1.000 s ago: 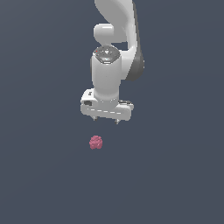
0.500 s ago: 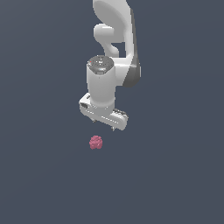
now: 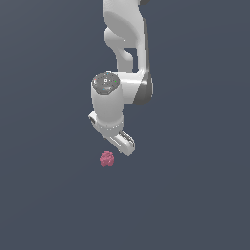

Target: Pick up the object and move it to a goal position.

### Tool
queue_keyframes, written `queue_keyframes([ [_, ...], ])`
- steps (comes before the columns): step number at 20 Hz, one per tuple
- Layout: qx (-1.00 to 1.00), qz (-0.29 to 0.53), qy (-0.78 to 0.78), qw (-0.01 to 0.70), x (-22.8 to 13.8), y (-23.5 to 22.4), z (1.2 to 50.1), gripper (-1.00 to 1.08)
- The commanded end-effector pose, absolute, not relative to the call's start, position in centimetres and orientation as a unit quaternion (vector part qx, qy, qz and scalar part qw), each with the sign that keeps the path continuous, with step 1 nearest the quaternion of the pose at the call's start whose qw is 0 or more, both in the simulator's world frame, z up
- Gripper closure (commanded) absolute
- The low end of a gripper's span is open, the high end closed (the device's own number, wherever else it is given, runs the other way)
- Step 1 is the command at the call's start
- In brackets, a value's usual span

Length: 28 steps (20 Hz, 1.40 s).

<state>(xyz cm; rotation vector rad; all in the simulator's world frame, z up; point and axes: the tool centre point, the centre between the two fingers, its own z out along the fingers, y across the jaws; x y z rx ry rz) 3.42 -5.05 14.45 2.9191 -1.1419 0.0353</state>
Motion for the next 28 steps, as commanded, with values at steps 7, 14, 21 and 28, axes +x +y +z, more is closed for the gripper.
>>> queue_keyframes([
  [7,0.874,0.006,-0.486,0.0,4.1,-6.2,12.6,-0.92],
  [14,0.816,0.003,-0.578,-0.001,4.6,-7.1,11.1,-0.92],
  [21,0.763,0.001,-0.646,0.0,5.0,-7.8,9.9,-0.92],
  [28,0.732,0.0,-0.681,0.0,5.2,-8.2,9.3,-0.92],
])
